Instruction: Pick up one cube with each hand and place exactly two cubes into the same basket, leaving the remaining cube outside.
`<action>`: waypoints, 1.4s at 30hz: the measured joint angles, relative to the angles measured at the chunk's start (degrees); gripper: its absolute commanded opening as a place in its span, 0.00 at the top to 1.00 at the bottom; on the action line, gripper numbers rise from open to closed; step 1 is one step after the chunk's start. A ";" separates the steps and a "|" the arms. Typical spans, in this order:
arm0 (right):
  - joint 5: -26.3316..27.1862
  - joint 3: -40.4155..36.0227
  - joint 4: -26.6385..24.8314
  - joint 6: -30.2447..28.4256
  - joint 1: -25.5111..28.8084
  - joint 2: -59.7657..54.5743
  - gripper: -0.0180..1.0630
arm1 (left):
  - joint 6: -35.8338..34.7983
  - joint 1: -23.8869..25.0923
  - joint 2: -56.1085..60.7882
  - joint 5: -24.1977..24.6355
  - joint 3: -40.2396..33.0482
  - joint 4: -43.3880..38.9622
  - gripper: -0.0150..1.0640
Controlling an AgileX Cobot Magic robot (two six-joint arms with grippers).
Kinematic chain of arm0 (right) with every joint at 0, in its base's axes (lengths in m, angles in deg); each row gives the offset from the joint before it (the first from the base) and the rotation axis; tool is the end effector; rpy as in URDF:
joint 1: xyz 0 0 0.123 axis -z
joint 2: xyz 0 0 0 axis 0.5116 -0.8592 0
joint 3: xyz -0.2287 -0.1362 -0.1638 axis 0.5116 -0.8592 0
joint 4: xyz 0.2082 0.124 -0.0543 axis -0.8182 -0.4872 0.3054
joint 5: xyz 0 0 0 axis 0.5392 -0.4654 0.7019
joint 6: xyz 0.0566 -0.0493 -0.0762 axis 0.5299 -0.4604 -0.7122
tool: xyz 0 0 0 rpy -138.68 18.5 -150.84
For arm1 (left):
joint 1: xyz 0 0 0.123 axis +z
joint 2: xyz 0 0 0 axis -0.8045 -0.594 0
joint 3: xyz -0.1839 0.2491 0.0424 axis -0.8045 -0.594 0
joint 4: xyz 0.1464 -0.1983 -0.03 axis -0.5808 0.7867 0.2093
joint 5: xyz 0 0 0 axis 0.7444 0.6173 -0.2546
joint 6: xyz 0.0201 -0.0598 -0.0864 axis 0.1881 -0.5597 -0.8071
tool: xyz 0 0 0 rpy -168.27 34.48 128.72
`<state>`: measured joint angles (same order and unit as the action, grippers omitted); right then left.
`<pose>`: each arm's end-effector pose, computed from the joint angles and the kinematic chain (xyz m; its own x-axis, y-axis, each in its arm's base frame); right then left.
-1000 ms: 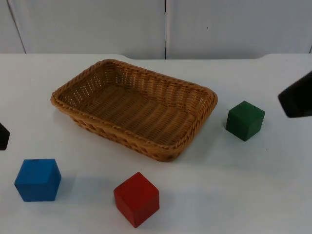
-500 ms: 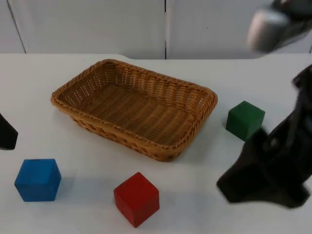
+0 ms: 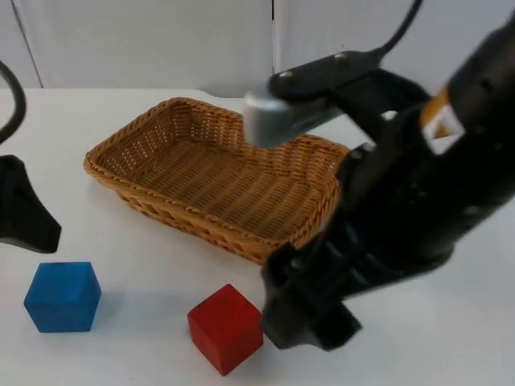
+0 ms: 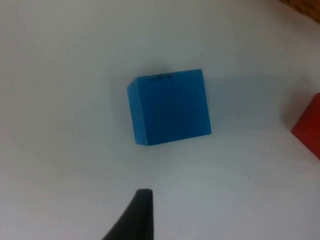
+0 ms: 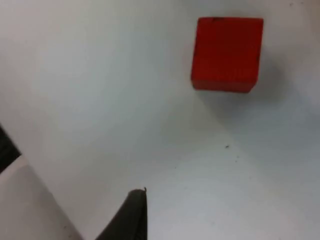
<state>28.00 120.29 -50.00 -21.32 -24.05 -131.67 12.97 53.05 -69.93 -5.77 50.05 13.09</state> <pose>0.1850 0.2673 0.2321 -0.6314 -0.6632 -0.4018 -0.7453 0.6621 0.0785 0.1951 -0.0330 0.2223 -0.9208 -0.0048 -0.3901 0.1112 0.9552 -0.2744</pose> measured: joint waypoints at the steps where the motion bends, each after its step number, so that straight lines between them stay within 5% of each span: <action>1: -0.44 1.15 1.61 1.20 -0.40 -1.42 0.01 | 0.00 -0.33 -0.92 -0.86 0.00 0.24 0.01; 15: 4.02 6.70 5.76 7.89 -1.53 -12.81 0.01 | 0.00 -0.46 -11.07 -10.61 0.38 0.50 0.01; 42: 3.33 18.74 8.48 8.70 -1.53 -25.40 0.01 | 1.49 -0.46 -29.28 -15.52 7.87 1.18 0.01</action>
<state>31.33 139.03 -41.51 -12.62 -25.58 -157.08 14.47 52.59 -99.21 -21.29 57.92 14.28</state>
